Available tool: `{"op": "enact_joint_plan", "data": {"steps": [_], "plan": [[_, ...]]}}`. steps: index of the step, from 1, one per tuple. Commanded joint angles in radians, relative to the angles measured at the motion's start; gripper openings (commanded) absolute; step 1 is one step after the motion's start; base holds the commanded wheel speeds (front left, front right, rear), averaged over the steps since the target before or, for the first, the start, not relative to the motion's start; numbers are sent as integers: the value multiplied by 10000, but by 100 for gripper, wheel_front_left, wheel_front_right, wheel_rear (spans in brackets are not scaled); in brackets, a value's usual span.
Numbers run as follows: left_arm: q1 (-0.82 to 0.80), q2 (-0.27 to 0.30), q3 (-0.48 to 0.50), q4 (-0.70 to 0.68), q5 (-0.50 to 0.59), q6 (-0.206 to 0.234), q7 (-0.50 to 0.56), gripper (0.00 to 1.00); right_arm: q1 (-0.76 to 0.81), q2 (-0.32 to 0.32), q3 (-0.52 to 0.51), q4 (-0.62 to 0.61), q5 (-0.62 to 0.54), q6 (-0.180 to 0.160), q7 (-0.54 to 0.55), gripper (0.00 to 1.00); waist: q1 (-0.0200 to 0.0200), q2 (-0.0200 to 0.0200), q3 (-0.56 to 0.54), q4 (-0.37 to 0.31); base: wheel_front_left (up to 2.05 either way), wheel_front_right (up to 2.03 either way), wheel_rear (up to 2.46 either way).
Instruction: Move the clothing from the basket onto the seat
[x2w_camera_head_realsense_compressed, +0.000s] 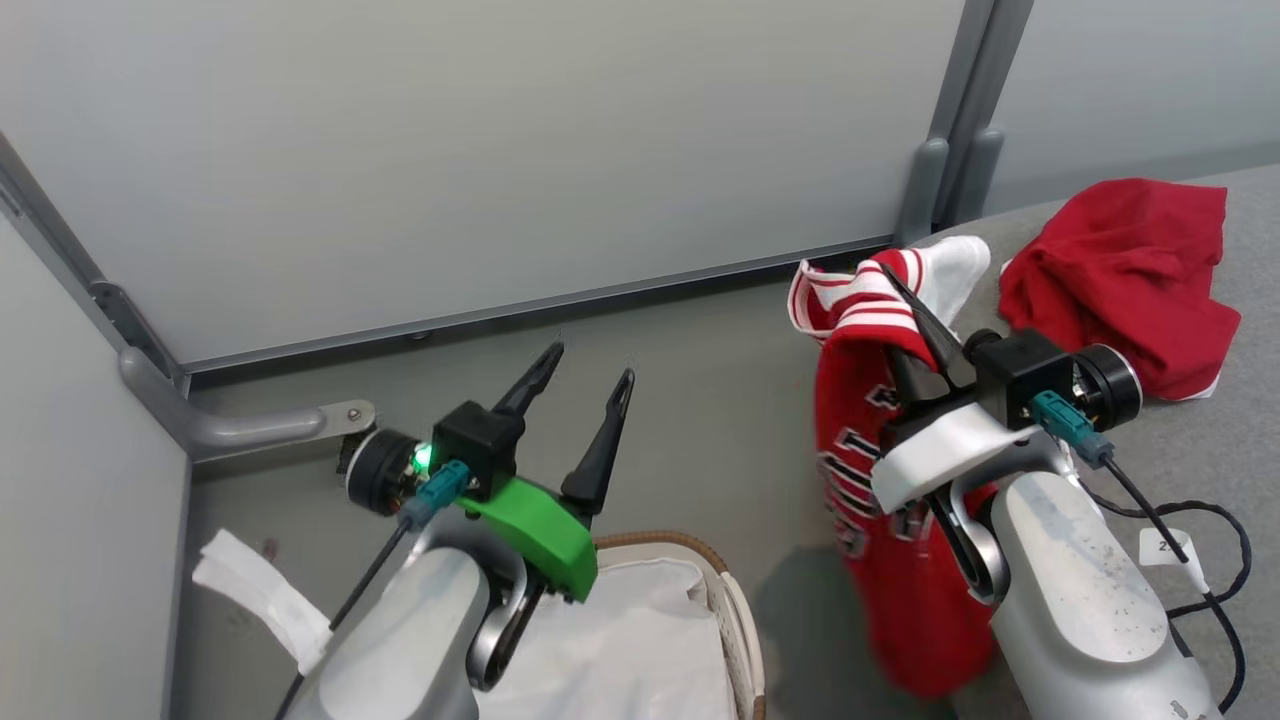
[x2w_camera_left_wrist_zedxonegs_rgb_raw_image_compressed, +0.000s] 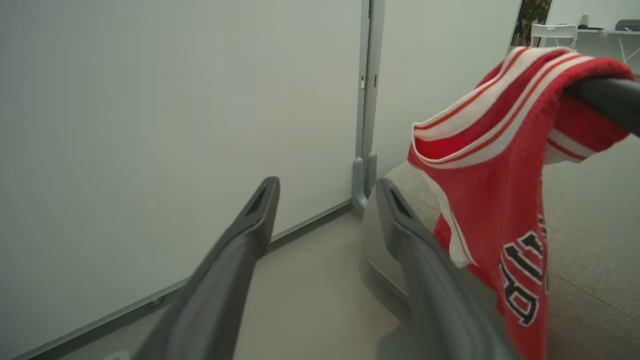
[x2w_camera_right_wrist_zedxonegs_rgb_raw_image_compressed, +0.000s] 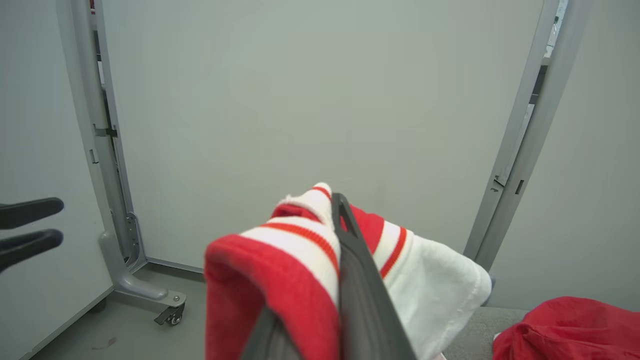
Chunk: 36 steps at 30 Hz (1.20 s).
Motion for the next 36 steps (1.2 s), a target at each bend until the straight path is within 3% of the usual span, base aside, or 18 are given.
{"op": "enact_joint_plan", "data": {"steps": [1,15,24,29,36], "plan": [[397,-61,106,23,73,-28,-5,100,-7,-31,-89,-109,-102,-11,-23,0,0,0,41,-136,0,0,0],[2075,-590,812,-126,816,-126,-6,100,-229,-34,-1023,-315,-608,-11,-23,0,0,0,349,-1210,0,0,0],[1620,-696,819,-414,1379,-212,-6,100,-2269,-74,-1914,81,-1845,-12,-25,0,0,0,1310,-2147,0,0,0],[1236,-714,725,-524,1670,-279,-7,100,-4192,-648,-2469,436,-2364,-11,-23,0,0,0,2063,-2676,0,0,0],[471,-722,553,-635,1968,-326,-7,100,-6981,-1978,-2951,1529,-2713,-11,-23,0,0,0,3165,-2895,0,0,0]]}}
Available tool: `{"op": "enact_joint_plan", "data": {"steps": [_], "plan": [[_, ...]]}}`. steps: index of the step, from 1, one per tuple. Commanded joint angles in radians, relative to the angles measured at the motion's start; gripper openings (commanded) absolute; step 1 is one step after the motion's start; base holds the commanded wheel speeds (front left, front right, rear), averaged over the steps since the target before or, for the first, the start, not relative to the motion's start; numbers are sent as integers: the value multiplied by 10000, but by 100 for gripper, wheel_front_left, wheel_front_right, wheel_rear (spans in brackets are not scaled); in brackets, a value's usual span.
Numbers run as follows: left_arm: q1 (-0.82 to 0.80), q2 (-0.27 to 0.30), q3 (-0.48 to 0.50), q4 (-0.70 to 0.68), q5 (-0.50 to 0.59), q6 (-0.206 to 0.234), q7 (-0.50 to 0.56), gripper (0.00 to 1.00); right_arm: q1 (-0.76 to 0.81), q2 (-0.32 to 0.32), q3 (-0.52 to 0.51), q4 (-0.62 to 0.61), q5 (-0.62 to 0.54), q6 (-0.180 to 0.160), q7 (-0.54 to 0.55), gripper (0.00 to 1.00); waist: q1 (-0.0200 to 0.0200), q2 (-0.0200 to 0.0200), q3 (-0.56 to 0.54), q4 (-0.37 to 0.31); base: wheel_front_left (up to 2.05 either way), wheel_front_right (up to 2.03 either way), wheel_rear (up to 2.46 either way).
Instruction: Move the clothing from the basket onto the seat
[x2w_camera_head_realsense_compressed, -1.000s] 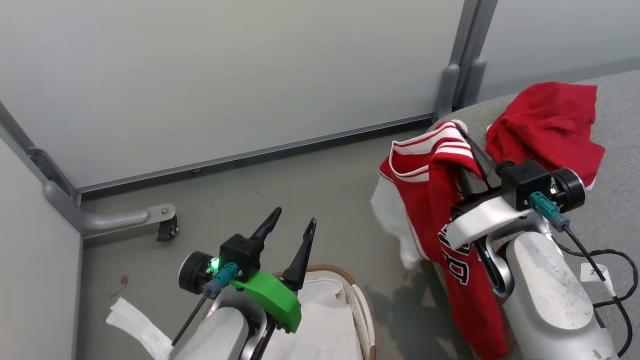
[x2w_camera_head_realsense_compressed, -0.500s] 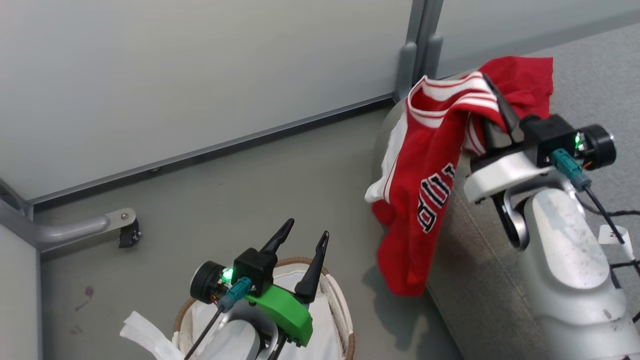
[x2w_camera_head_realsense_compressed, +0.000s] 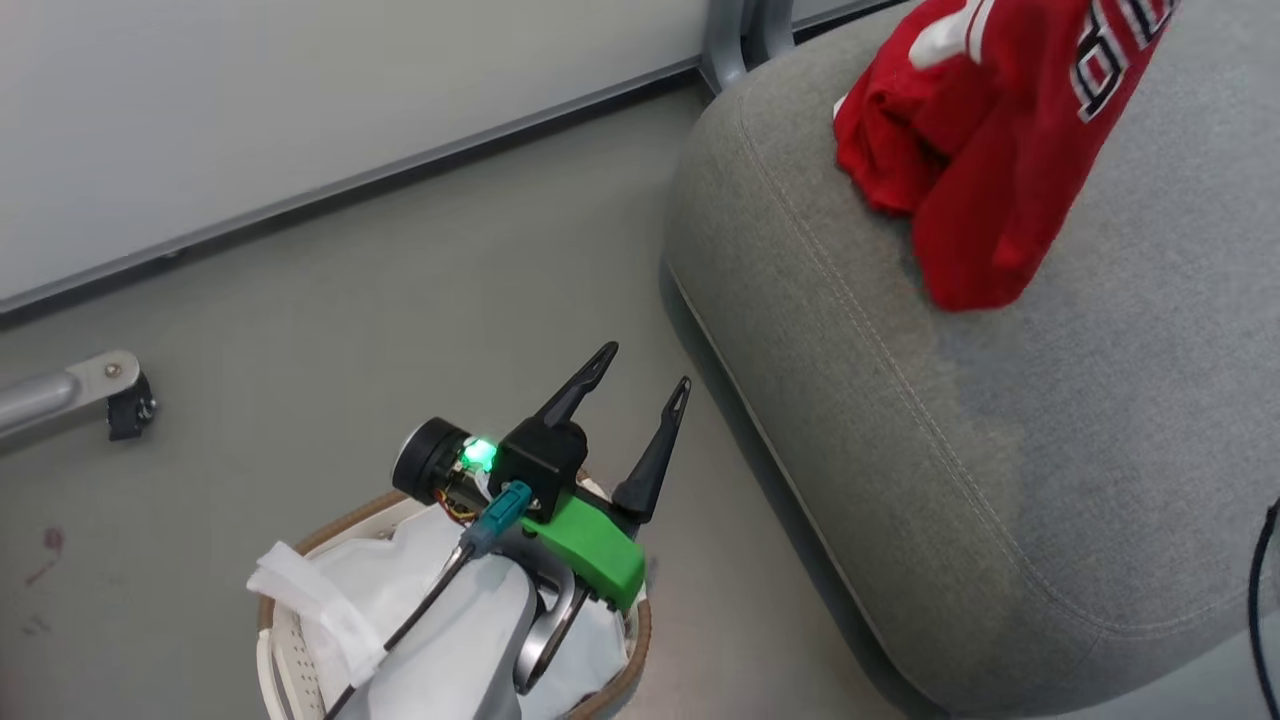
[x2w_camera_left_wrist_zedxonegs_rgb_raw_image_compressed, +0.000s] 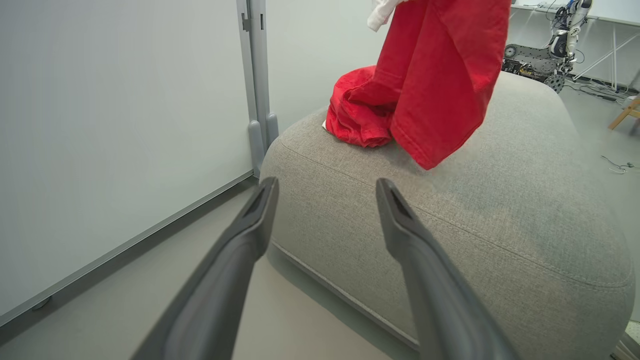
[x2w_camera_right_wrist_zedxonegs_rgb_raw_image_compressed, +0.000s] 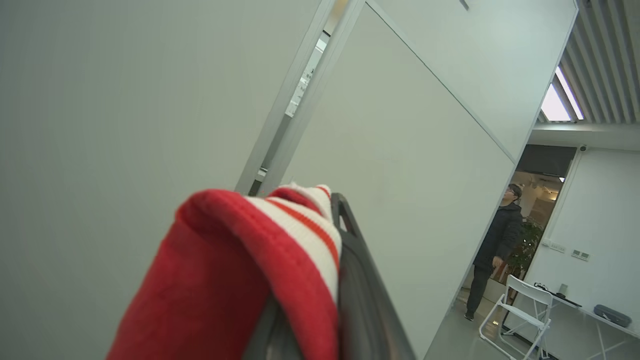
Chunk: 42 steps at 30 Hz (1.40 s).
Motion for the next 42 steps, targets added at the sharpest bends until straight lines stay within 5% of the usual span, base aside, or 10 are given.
{"op": "enact_joint_plan", "data": {"steps": [1,12,33,34,35,37,42], "plan": [[-295,32,1,-68,67,-34,-7,100,-494,-190,-82,235,-116,-11,-24,0,0,-1,959,-353,0,0,0],[-1297,336,-214,-237,468,-68,-7,100,-2373,-1429,-1122,1448,-624,-11,0,0,0,-1,2853,-38,0,0,0],[-2102,674,-643,-209,644,-80,-7,100,778,-101,-2724,2530,-1033,-12,-22,0,0,-1,4402,49,0,0,0],[-2099,671,-659,-198,637,-79,-7,100,902,-69,-2725,2471,-1040,-12,-22,13,0,-1,4385,27,0,0,0],[-2087,668,-677,-188,626,-79,-7,100,1003,-38,-2718,2422,-1036,-12,-21,37,0,-1,4359,9,0,0,0],[-2039,670,-699,-160,591,-80,-7,100,1249,37,-2667,2305,-983,-12,-21,100,0,-1,4269,-40,0,0,0],[-1830,639,-688,-68,440,-80,-7,100,1836,176,-2549,2081,-789,-12,-21,100,0,-1,3893,-163,0,0,0]]}}
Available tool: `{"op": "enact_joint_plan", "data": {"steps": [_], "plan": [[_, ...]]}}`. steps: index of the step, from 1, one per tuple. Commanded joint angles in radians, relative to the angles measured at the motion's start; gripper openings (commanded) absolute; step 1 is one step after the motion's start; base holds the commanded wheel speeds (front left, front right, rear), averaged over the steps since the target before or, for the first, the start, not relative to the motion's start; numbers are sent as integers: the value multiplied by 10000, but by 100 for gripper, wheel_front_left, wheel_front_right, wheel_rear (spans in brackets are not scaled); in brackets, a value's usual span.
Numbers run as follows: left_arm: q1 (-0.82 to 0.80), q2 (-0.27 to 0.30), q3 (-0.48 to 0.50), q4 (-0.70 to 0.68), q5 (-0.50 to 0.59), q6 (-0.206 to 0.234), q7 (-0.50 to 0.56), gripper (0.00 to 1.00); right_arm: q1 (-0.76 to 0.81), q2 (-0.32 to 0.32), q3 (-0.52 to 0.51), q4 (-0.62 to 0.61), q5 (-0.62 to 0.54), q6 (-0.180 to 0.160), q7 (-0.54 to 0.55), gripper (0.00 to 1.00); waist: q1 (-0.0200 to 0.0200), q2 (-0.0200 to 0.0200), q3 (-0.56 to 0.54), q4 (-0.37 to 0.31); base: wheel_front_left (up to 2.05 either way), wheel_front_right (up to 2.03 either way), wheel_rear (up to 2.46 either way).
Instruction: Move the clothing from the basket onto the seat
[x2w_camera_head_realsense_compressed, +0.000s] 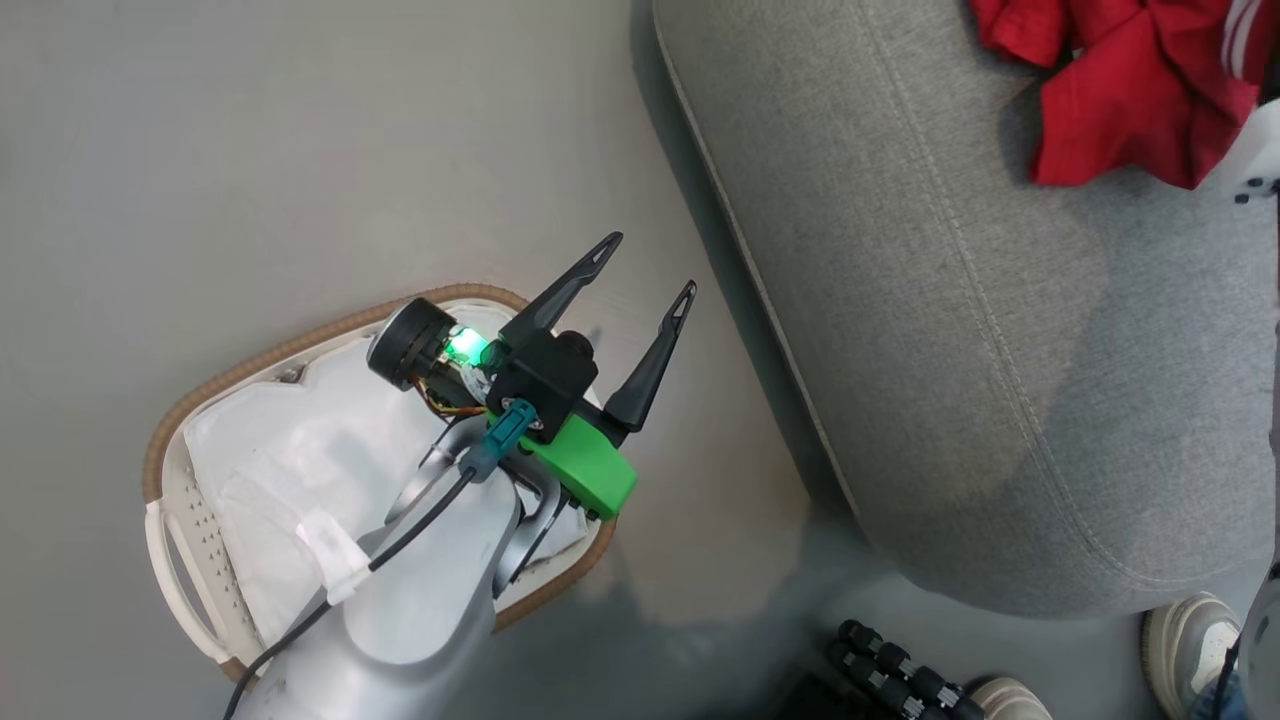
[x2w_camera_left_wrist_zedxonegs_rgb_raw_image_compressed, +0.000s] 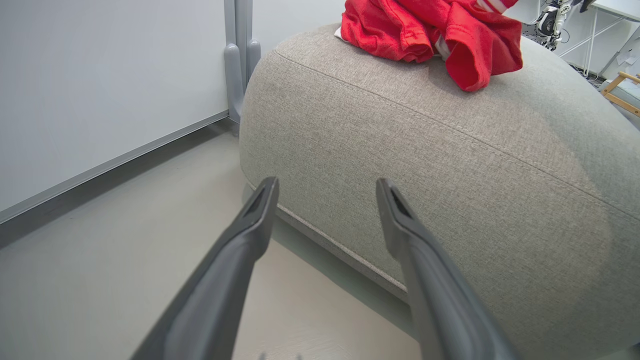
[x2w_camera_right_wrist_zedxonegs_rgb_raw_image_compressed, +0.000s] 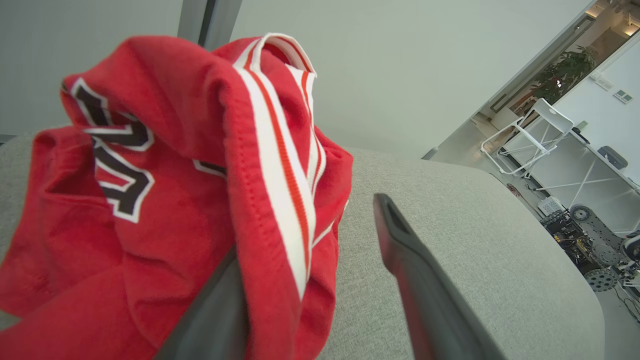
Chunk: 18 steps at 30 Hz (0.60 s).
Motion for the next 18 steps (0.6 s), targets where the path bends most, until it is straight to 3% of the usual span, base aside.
{"op": "enact_joint_plan", "data": {"steps": [1,10,18], "plan": [[127,19,47,43,-117,-36,-7,100,294,42,81,-100,111,-14,-21,100,-1,-1,-291,-87,0,0,0],[609,-142,492,-131,-411,70,-7,100,1232,-58,866,-868,430,-14,-22,100,-1,-1,-1538,100,0,0,0],[1315,-368,1392,-401,-739,336,-5,100,1334,-172,1697,-1087,714,-13,-22,100,-1,-1,-3028,961,0,0,0]]}}
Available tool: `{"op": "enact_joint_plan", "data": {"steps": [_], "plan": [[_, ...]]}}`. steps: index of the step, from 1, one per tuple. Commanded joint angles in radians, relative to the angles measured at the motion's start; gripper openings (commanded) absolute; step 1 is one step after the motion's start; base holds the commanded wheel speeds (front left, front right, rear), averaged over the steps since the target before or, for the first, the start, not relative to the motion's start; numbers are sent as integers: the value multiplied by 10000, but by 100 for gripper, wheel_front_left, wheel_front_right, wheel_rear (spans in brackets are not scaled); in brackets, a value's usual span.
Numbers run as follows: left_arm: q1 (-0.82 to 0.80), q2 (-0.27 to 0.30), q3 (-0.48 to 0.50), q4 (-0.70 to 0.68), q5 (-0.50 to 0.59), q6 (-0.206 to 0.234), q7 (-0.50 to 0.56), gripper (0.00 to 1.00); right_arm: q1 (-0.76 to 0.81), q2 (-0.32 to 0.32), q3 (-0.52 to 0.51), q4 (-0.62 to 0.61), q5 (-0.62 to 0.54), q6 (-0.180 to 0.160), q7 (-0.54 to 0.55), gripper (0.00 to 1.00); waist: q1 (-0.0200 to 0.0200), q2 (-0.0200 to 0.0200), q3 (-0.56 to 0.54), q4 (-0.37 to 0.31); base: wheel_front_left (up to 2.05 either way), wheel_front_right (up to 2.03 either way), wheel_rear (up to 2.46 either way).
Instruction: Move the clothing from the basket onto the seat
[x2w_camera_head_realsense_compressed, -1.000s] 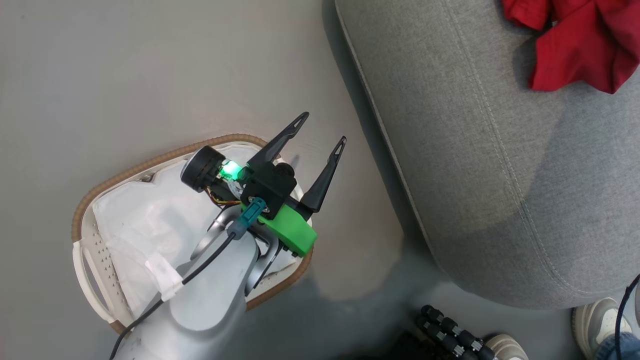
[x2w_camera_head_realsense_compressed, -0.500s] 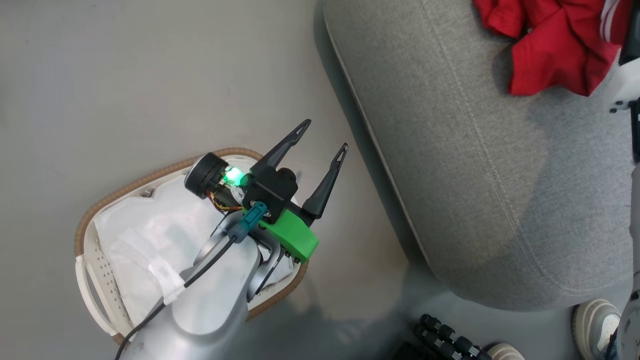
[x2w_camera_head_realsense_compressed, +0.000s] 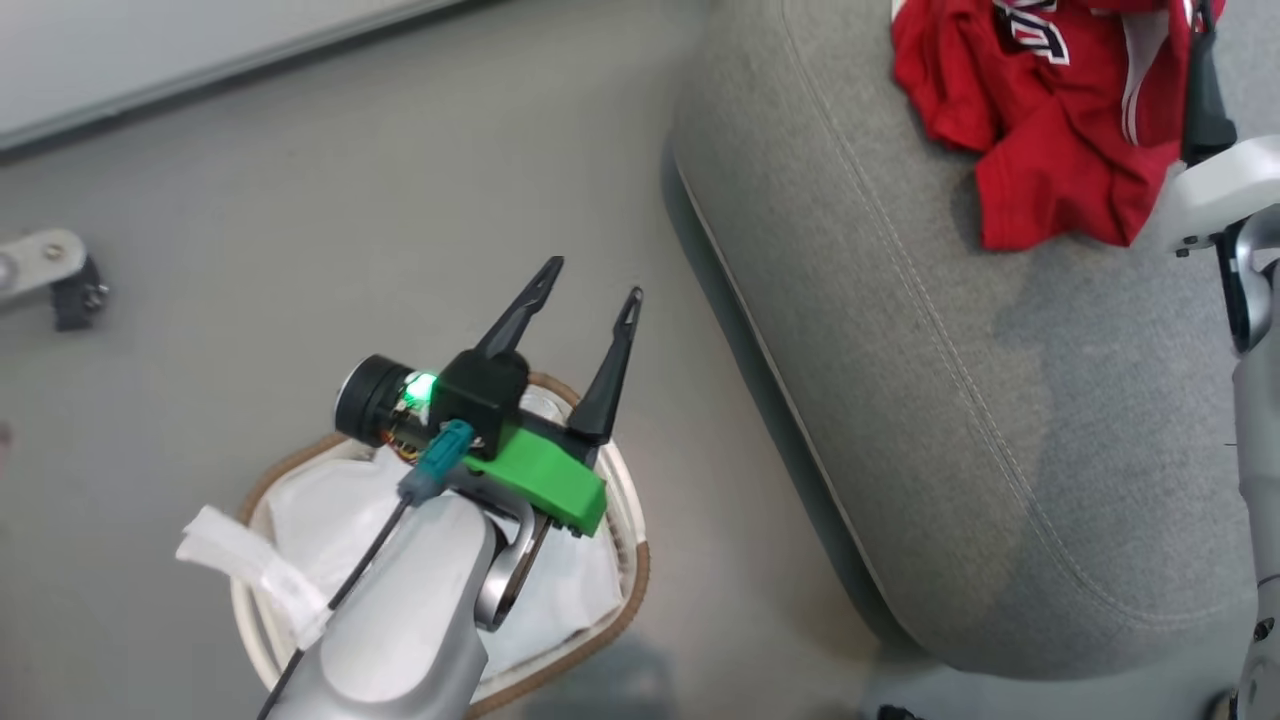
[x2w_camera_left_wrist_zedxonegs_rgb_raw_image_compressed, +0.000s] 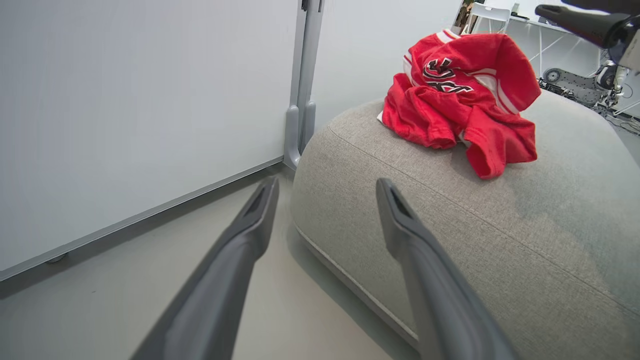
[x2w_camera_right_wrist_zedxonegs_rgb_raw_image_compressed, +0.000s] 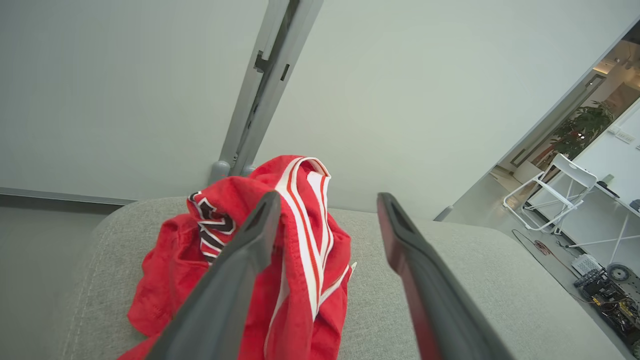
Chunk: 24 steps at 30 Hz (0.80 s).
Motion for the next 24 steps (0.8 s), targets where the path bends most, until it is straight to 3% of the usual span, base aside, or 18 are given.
{"op": "enact_joint_plan", "data": {"steps": [1,13,24], "plan": [[300,-33,174,-49,-81,74,-7,100,210,-80,90,51,121,-11,-22,100,0,0,-1060,833,0,0,0],[1952,-95,2779,-501,-253,599,-7,100,1735,1195,256,-362,999,-11,-22,100,0,0,-2643,2373,0,0,0],[3489,-187,4252,-359,-224,577,-5,100,3901,1826,903,-1002,1843,-11,-22,100,0,0,-3497,3075,0,0,0]]}}
